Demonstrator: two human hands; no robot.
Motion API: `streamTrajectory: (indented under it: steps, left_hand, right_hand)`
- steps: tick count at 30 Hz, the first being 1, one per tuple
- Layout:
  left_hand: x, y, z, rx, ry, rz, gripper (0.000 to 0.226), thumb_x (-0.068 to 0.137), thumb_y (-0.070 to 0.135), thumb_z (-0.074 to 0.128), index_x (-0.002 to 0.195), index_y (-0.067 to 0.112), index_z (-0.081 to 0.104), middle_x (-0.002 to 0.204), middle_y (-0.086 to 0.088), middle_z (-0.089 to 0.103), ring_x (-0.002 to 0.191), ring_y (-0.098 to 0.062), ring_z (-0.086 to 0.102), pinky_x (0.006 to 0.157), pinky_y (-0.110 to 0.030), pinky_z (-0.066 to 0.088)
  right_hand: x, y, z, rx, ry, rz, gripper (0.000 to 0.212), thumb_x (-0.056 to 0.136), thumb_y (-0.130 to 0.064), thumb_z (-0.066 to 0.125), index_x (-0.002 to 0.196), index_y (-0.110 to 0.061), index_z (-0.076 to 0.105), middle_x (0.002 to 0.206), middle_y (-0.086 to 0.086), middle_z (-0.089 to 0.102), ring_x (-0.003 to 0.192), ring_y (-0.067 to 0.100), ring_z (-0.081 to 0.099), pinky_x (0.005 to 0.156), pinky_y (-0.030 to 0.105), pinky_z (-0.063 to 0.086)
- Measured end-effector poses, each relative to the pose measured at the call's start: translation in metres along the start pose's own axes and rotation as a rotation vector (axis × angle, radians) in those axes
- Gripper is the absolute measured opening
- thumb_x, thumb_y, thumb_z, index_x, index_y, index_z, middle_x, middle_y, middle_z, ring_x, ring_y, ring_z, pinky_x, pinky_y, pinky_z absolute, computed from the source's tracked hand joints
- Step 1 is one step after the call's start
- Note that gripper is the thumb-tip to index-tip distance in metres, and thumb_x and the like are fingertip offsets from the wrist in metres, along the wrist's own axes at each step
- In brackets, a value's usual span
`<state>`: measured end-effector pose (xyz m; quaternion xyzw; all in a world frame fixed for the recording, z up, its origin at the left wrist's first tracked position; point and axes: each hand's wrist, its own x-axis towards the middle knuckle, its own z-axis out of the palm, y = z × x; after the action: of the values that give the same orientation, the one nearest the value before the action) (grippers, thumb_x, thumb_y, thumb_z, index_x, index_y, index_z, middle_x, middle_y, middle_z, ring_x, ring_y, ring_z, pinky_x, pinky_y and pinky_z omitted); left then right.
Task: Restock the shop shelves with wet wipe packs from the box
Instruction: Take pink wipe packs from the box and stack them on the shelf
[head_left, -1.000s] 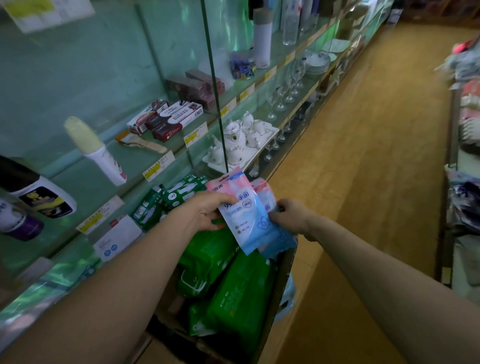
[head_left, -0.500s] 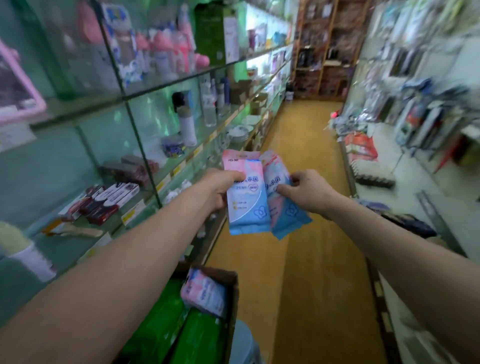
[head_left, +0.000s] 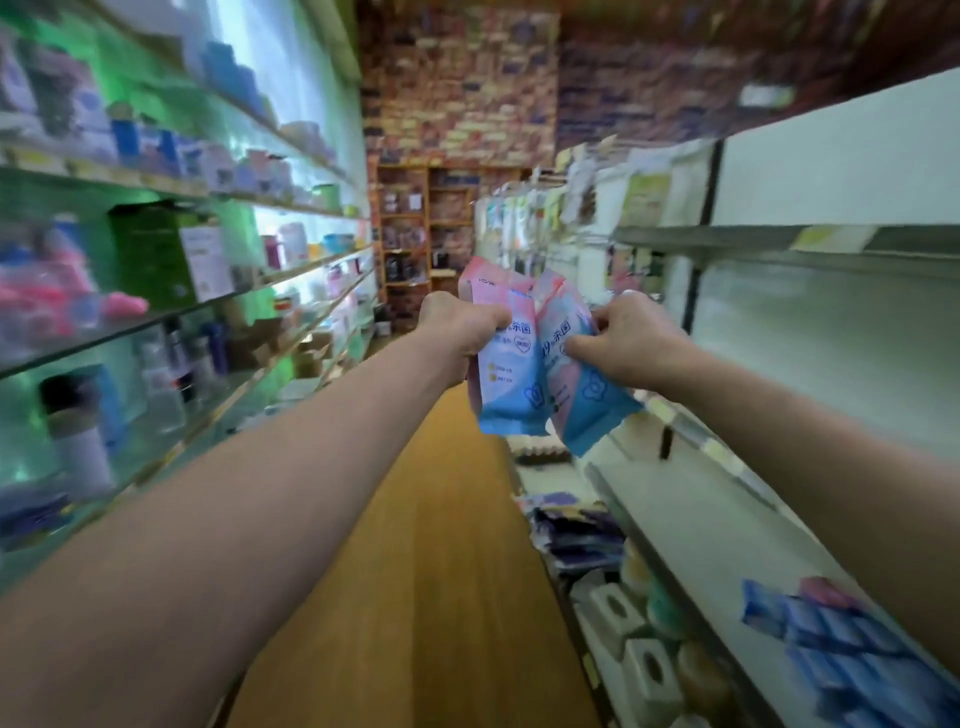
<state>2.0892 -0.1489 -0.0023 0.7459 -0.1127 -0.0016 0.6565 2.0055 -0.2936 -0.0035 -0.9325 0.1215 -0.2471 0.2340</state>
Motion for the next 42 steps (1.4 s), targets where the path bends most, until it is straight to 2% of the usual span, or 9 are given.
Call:
streamTrajectory:
  steps: [4, 6, 14, 19, 24, 30, 36, 39, 42]
  left_hand:
    - [0.0, 0.044, 0.074, -0.012, -0.065, 0.105, 0.012, 0.08, 0.006, 0.07, 0.083, 0.003, 0.059, 0.095, -0.017, 0.068, 0.077, -0.028, 0.068, 0.076, -0.044, 0.059]
    - [-0.003, 0.064, 0.107, -0.03, -0.106, 0.141, 0.011, 0.079, 0.006, 0.07, 0.084, 0.002, 0.061, 0.091, -0.015, 0.068, 0.076, -0.027, 0.068, 0.073, -0.042, 0.059]
    - [-0.019, 0.133, 0.221, -0.106, -0.247, 0.27, 0.012, 0.08, 0.007, 0.069, 0.089, 0.005, 0.061, 0.09, -0.013, 0.068, 0.078, -0.027, 0.069, 0.071, -0.041, 0.06]
    - [-0.029, 0.172, 0.277, -0.171, -0.338, 0.327, 0.026, 0.08, 0.011, 0.069, 0.102, 0.002, 0.059, 0.09, -0.012, 0.067, 0.081, -0.027, 0.069, 0.072, -0.038, 0.06]
    - [-0.035, 0.202, 0.333, -0.25, -0.469, 0.358, 0.025, 0.081, 0.008, 0.066, 0.104, 0.003, 0.057, 0.082, -0.009, 0.063, 0.069, -0.022, 0.065, 0.059, -0.029, 0.054]
    - [-0.037, 0.225, 0.398, -0.379, -0.663, 0.331, 0.02, 0.083, 0.006, 0.066, 0.101, 0.005, 0.057, 0.084, -0.01, 0.065, 0.068, -0.021, 0.065, 0.062, -0.031, 0.056]
    - [-0.033, 0.243, 0.452, -0.455, -0.868, 0.299, 0.024, 0.085, 0.004, 0.065, 0.108, 0.005, 0.06, 0.094, -0.012, 0.068, 0.064, -0.018, 0.063, 0.045, -0.022, 0.051]
    - [-0.031, 0.251, 0.474, -0.498, -0.945, 0.245, 0.023, 0.084, 0.003, 0.066, 0.105, 0.005, 0.056, 0.089, -0.013, 0.066, 0.062, -0.019, 0.063, 0.038, -0.023, 0.05]
    - [-0.032, 0.259, 0.493, -0.551, -1.043, 0.171, 0.026, 0.085, 0.002, 0.067, 0.108, 0.005, 0.055, 0.092, -0.014, 0.068, 0.071, -0.024, 0.067, 0.05, -0.034, 0.056]
  right_hand:
    - [0.007, 0.039, -0.071, -0.086, 0.135, 0.035, 0.026, 0.081, -0.026, 0.063, 0.084, 0.0, 0.068, 0.084, 0.016, 0.065, 0.083, 0.032, 0.063, 0.07, 0.037, 0.051]
    - [0.007, 0.055, -0.105, -0.135, 0.179, 0.053, 0.026, 0.082, -0.026, 0.063, 0.089, -0.002, 0.07, 0.09, 0.016, 0.067, 0.087, 0.032, 0.064, 0.072, 0.037, 0.052]
    - [0.005, 0.106, -0.217, -0.249, 0.34, 0.124, 0.028, 0.081, -0.029, 0.063, 0.096, -0.004, 0.067, 0.094, 0.015, 0.066, 0.087, 0.03, 0.063, 0.073, 0.037, 0.052]
    - [0.001, 0.13, -0.27, -0.278, 0.434, 0.189, 0.027, 0.081, -0.025, 0.064, 0.091, 0.0, 0.065, 0.087, 0.014, 0.067, 0.079, 0.028, 0.064, 0.066, 0.035, 0.051]
    - [-0.002, 0.15, -0.312, -0.351, 0.497, 0.273, 0.026, 0.082, -0.024, 0.065, 0.09, 0.001, 0.067, 0.088, 0.016, 0.068, 0.083, 0.03, 0.067, 0.073, 0.041, 0.057]
    - [0.0, 0.17, -0.345, -0.49, 0.596, 0.423, 0.024, 0.082, -0.025, 0.065, 0.091, -0.003, 0.066, 0.087, 0.012, 0.067, 0.081, 0.027, 0.067, 0.067, 0.034, 0.055]
    - [0.01, 0.19, -0.368, -0.569, 0.654, 0.568, 0.026, 0.083, -0.029, 0.067, 0.092, -0.004, 0.065, 0.088, 0.013, 0.067, 0.081, 0.027, 0.067, 0.064, 0.034, 0.052]
    - [0.013, 0.195, -0.375, -0.536, 0.592, 0.652, 0.019, 0.085, -0.017, 0.067, 0.095, -0.002, 0.062, 0.087, 0.014, 0.067, 0.075, 0.025, 0.067, 0.061, 0.032, 0.055]
    - [0.011, 0.199, -0.382, -0.526, 0.557, 0.719, 0.023, 0.087, -0.005, 0.06, 0.11, -0.004, 0.063, 0.099, 0.014, 0.067, 0.083, 0.026, 0.068, 0.069, 0.037, 0.059]
